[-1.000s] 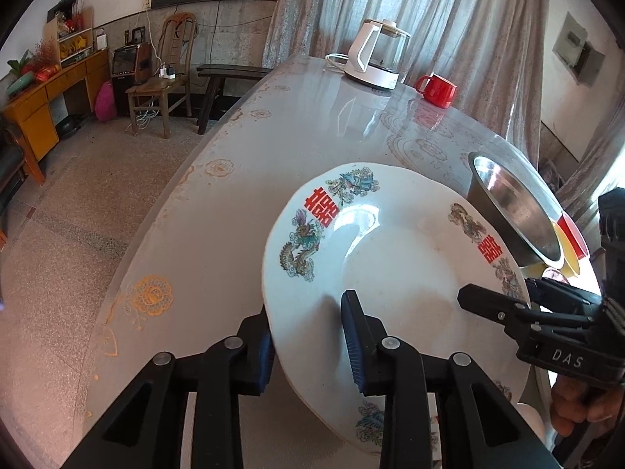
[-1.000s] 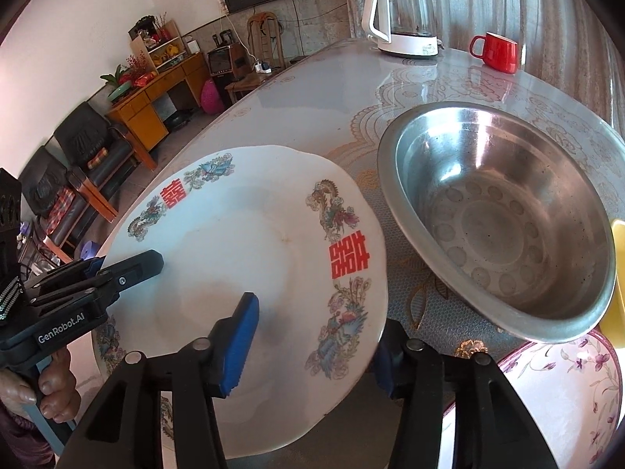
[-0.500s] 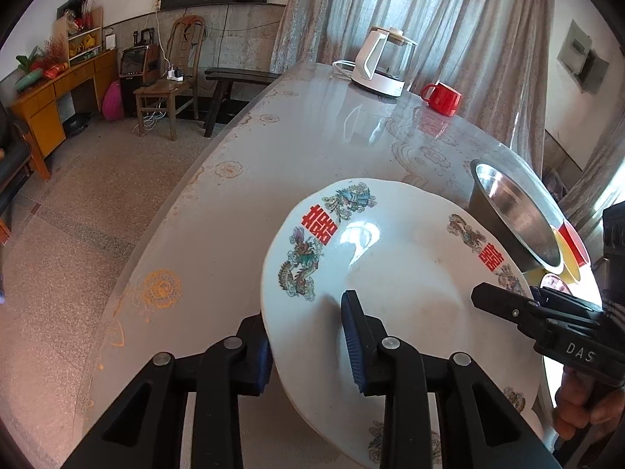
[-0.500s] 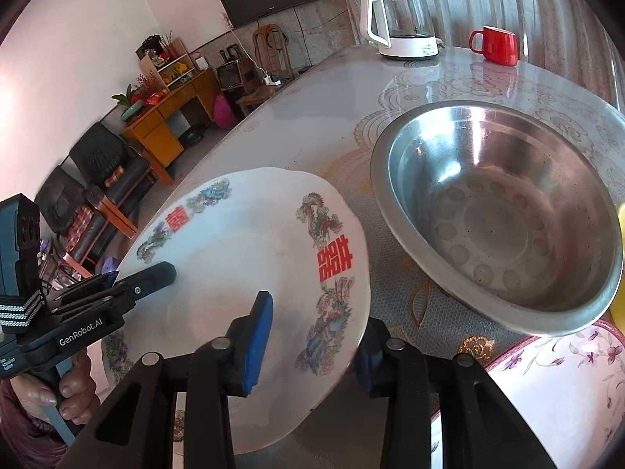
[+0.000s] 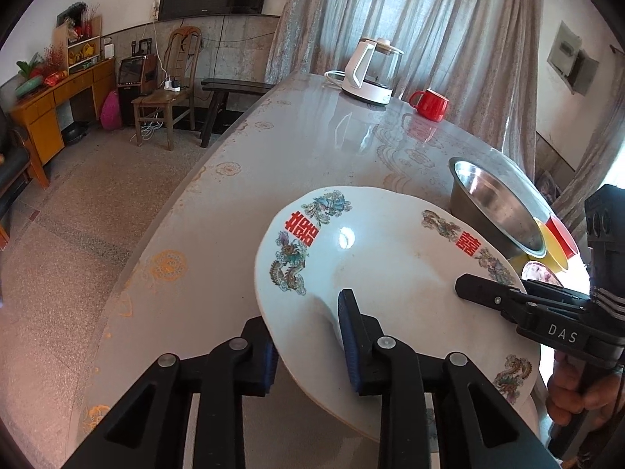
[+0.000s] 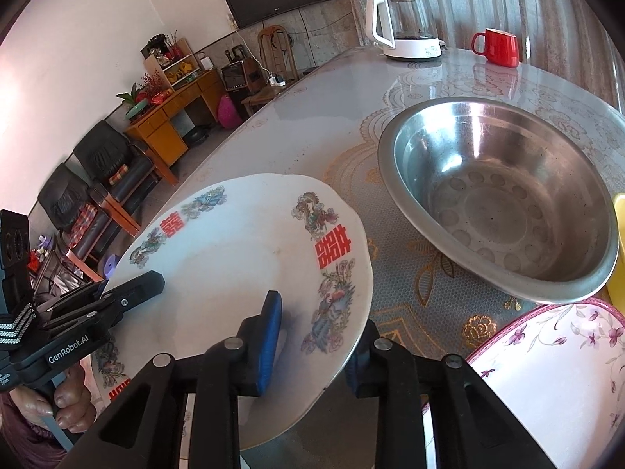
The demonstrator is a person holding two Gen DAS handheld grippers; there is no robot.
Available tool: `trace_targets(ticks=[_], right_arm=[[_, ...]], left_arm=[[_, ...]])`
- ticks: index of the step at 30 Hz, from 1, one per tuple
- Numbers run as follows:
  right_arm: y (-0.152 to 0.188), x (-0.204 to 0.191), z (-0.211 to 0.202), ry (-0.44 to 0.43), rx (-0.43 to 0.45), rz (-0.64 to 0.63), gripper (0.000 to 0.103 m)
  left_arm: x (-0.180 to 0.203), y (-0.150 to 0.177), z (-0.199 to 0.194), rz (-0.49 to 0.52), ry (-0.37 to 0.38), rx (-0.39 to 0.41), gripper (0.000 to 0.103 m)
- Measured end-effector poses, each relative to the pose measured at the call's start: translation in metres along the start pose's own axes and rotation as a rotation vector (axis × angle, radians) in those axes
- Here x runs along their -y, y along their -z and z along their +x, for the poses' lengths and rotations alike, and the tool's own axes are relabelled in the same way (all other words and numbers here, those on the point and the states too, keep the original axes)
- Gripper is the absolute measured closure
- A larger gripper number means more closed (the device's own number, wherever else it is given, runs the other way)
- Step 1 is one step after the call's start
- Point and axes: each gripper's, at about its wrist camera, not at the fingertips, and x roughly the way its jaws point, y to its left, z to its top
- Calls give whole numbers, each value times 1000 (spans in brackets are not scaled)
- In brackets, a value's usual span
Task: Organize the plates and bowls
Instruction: 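Lift the double-happiness plate with both tools over the purple-flowered plate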
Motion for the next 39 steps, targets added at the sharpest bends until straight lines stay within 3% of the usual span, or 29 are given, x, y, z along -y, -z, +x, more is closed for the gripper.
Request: trace_targets(ticks=[9,22,32,39], right_arm=[[4,-1,-4,-33,2,3,76],[19,-12,-46,-22,121,-37,76],[50,9,-104,-13,182,17,76],[72,38,-141,51,228,74,76]], left_arm=[[4,9,-15,6,30,30,74],[27,21,-56,33,59,95,73],[85,38,-85,109,143,121,71],[131,46,-85,157,222,100,70]])
